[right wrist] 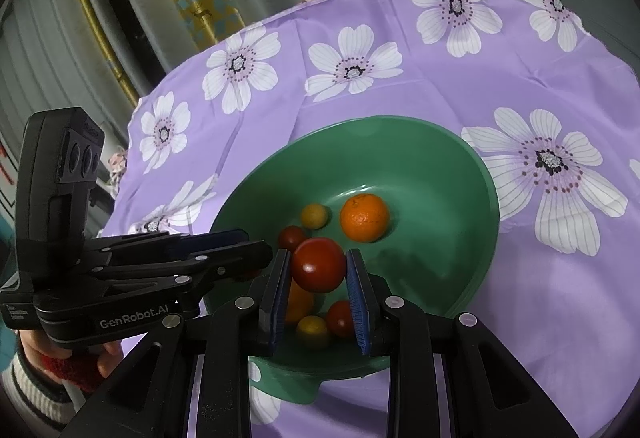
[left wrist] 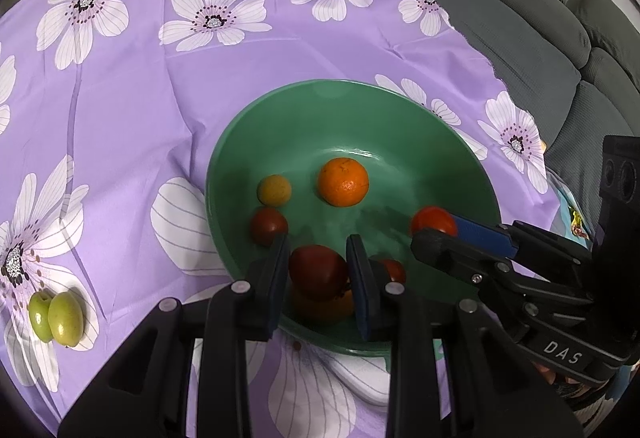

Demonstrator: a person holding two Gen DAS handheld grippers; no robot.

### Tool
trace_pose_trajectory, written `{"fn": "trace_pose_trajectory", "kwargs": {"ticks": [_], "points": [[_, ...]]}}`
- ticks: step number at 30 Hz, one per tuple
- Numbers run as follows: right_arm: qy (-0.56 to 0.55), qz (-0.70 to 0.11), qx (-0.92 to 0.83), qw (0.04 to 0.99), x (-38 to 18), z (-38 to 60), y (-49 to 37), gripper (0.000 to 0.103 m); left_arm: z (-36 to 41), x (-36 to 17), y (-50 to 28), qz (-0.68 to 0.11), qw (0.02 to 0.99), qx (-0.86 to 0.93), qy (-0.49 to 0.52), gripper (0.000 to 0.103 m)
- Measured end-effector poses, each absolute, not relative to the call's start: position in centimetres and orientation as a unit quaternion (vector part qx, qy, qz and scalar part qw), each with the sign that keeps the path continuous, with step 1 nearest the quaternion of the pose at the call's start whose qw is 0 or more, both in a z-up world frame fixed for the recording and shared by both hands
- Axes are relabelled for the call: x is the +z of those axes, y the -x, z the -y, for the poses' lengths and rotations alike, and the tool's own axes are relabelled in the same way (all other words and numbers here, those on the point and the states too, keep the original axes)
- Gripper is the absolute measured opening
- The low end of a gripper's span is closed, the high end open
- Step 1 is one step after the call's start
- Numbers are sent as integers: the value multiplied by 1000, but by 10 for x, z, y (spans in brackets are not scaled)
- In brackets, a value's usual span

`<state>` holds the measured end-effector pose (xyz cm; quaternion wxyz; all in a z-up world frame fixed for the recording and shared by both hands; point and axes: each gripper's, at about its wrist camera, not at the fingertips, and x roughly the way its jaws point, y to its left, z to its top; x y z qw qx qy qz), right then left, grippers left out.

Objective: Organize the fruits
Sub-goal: 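Open the left gripper to drop the red tomato into the bowl, then move the left gripper away from the bowl toward the two green plums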

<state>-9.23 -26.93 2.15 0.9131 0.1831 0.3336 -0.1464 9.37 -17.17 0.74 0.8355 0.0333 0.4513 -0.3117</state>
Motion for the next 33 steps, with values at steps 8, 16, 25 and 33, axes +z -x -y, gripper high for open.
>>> {"fn": "trace_pose_trajectory", "kwargs": {"ticks": [8,16,25,33], "points": [[-183,-334,-146,913,21,270,92,29,173,5,-93,-453,836,-308,-32,26],[-184,-333,-147,913,21,270,92,29,173,5,-93,-452,836,-309,-30,29],[-168,-325,-154,918,27,263,95,42,157,21,-85,-428,851,-304,-6,53],[-159,-321,-153,921,36,252,97,42,132,31,-71,-418,865,-280,-1,54]]}}
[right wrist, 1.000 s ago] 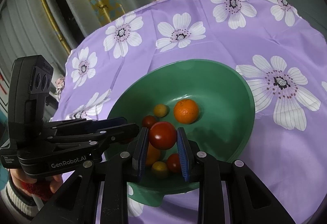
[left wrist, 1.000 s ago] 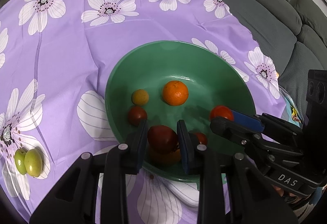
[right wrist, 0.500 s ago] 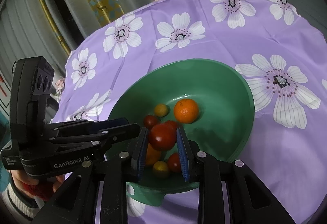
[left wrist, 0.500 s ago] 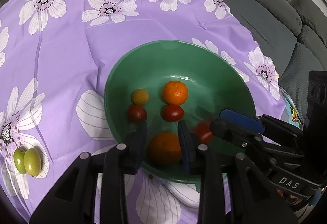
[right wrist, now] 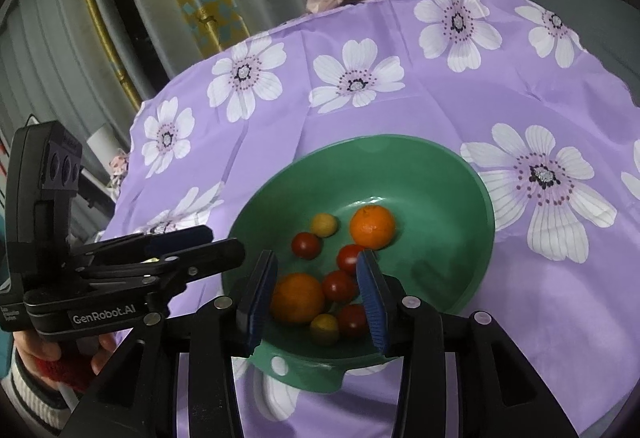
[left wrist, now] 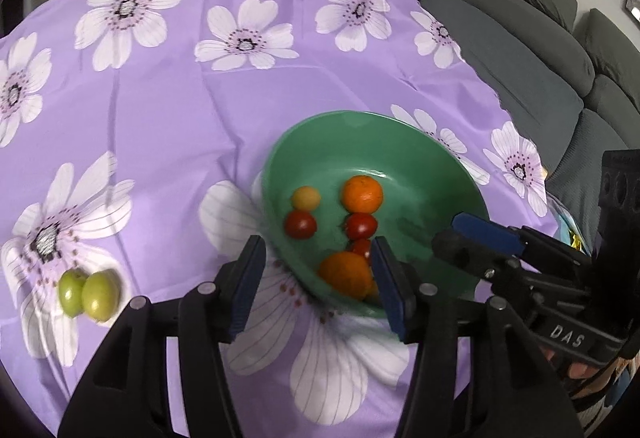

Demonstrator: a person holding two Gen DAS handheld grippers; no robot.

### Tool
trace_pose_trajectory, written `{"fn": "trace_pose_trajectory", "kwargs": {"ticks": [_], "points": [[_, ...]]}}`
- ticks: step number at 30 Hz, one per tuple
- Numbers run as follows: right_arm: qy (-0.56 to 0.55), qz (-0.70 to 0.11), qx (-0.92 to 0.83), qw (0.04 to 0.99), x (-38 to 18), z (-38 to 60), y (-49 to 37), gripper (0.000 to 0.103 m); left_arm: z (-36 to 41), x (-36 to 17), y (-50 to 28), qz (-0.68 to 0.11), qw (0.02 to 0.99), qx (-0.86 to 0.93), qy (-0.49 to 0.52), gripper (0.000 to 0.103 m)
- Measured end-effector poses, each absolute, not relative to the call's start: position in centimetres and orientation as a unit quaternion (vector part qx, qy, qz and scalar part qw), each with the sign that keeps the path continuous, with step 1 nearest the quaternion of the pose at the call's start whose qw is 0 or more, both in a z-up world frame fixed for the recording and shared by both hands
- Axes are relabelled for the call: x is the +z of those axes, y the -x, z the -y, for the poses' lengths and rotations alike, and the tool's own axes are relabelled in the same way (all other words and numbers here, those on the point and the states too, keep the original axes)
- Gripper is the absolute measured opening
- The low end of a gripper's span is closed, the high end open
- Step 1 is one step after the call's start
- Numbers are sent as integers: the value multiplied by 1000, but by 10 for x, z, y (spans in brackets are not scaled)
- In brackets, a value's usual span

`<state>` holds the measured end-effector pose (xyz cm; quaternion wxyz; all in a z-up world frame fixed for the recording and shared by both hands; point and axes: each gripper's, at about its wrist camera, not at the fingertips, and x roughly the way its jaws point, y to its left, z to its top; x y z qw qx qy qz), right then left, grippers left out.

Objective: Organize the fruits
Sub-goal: 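Move the left gripper away from the bowl toward the two green plums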

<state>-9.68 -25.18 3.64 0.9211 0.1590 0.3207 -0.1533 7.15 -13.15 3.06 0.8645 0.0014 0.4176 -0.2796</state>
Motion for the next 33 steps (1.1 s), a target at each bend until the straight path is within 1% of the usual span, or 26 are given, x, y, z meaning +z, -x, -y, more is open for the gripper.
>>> {"fn": "trace_pose_trajectory", "kwargs": {"ticks": [5,11,19,26,33], "points": [[-149,-319,-149,924,43,243,97,42,111,34,-57,-412,873,-260,-1,55],[-133,-323,-135,927,48,226,94,42,85,26,-44,-425,875,-234,2,56],[-113,-336,-115,928,49,202,85,42,55,14,-30,-448,868,-211,24,57],[-98,-349,-97,927,46,182,77,42,28,11,-19,-450,871,-191,45,57],[-89,-367,-72,923,38,164,66,42,-15,8,-8,-449,878,-150,74,57]]}}
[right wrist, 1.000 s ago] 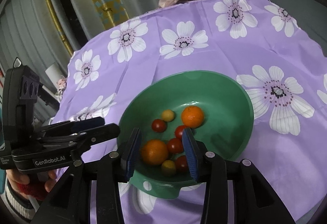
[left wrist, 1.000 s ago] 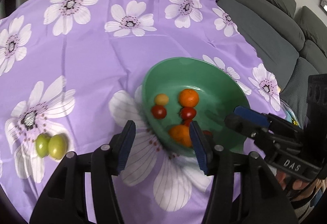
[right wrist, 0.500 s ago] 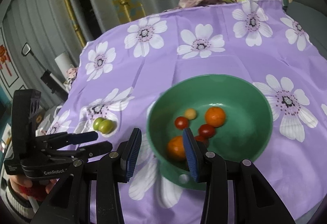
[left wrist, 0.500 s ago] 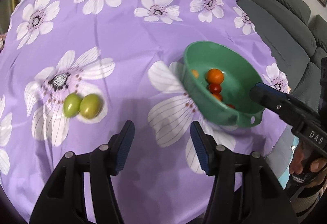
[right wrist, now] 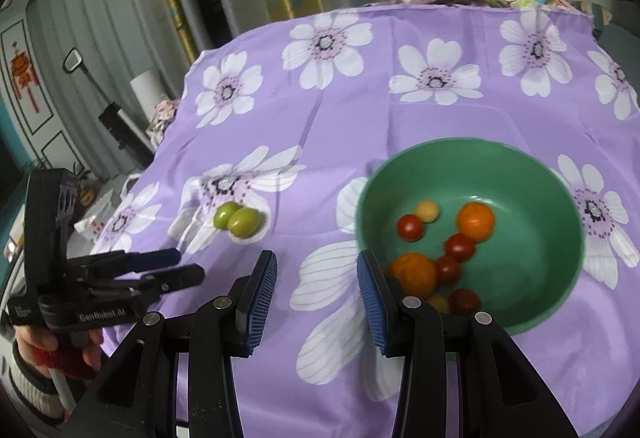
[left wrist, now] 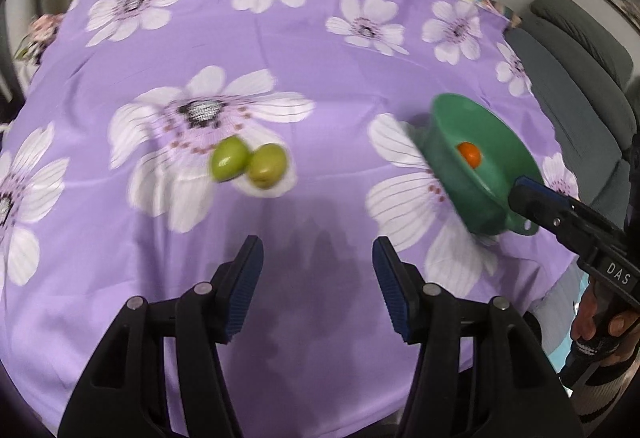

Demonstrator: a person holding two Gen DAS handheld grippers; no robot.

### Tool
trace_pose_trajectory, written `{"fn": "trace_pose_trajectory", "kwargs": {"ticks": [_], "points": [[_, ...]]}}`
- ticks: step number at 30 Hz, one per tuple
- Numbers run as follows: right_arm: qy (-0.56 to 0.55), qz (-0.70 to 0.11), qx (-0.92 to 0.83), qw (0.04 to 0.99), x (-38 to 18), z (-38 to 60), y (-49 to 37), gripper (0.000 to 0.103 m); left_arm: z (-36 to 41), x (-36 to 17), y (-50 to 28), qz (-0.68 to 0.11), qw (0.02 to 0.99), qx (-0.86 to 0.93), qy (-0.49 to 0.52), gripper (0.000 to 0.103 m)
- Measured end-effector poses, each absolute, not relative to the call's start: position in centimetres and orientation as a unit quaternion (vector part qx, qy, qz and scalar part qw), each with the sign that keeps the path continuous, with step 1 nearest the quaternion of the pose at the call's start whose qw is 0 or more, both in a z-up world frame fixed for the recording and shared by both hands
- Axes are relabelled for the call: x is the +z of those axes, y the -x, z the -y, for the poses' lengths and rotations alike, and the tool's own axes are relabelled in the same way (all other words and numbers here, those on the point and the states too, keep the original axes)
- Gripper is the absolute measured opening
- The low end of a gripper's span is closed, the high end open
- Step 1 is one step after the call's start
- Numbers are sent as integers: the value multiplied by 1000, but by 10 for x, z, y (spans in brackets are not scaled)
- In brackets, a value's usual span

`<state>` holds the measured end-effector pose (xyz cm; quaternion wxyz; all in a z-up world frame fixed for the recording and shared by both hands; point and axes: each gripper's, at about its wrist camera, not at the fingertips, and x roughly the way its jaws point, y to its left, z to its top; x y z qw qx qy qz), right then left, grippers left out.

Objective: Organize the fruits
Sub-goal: 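Move the left gripper away from the bowl toward the two green plums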

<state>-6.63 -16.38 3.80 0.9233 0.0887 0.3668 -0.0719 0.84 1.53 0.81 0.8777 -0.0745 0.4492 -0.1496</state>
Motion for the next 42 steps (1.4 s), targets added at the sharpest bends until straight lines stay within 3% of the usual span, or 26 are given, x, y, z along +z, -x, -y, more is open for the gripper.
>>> {"fn": "trace_pose_trajectory", "kwargs": {"ticks": [11,42], "points": [[-76,-396,-41,914,24,140,50,42,-59,-8,2,-461,874,-104,112,57],[-51,-452,6,891,-6,102,3,42,-61,-20,-7,-458,877,-115,85,57]]}}
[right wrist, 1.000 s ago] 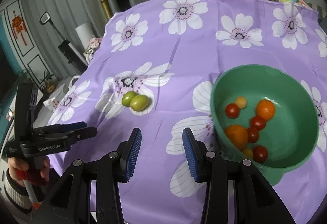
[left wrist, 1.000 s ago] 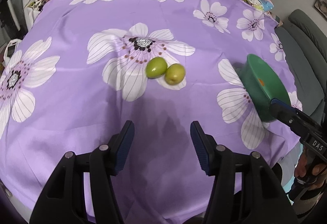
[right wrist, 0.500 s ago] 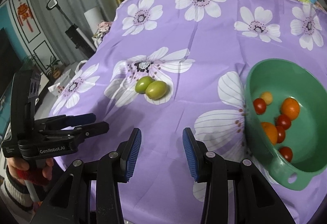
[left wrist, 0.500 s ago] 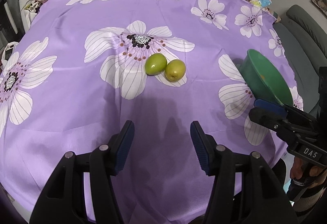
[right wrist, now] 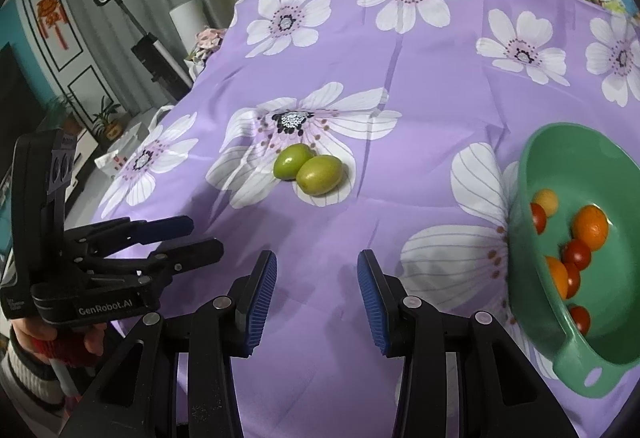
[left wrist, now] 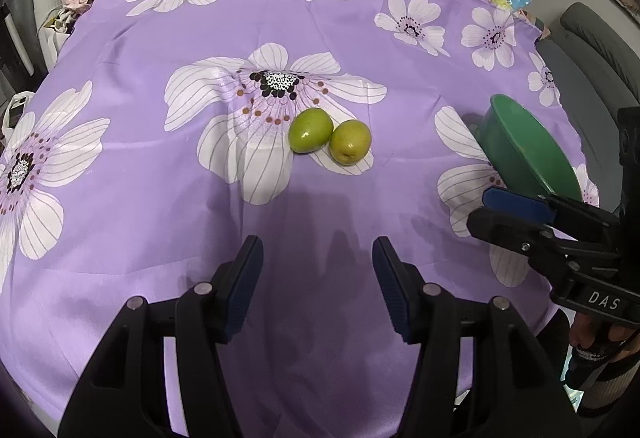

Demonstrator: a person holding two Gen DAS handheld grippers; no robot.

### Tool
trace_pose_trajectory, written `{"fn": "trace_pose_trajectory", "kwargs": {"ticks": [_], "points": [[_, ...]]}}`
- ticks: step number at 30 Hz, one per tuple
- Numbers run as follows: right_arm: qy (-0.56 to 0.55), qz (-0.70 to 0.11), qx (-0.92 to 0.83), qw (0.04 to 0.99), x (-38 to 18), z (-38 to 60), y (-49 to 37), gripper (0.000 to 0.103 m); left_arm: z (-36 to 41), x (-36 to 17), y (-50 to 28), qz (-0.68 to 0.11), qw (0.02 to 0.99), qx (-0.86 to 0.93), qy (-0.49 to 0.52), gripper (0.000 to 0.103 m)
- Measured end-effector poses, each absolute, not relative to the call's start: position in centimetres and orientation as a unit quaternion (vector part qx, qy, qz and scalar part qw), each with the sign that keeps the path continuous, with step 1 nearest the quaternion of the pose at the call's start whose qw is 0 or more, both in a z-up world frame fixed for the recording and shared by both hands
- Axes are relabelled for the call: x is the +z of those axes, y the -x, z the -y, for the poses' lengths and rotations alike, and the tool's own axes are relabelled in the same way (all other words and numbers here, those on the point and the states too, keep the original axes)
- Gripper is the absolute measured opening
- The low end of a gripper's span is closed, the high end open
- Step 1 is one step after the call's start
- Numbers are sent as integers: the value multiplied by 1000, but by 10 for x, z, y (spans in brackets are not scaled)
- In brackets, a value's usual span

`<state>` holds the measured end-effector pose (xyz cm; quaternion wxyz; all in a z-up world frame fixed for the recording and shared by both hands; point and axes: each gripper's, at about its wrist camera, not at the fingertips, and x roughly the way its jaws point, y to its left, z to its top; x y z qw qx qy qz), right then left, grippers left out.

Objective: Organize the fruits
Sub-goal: 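Move the left gripper away from the bowl toward the two green plums, then lower the left gripper onto a green plum and close it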

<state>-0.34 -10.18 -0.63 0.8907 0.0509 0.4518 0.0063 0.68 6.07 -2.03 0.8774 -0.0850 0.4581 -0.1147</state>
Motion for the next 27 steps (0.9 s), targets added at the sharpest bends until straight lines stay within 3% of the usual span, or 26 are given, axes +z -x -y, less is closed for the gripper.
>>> {"fn": "trace_pose_trajectory", "kwargs": {"ticks": [21,27], "points": [[-58,-471,6,880,-22,104,-14,43,-62,-33,-19,-469,867,-136,102,57],[-114,-473,21,874,-27,117,-24,43,-62,-35,-24,-478,850,-171,142,55]]}}
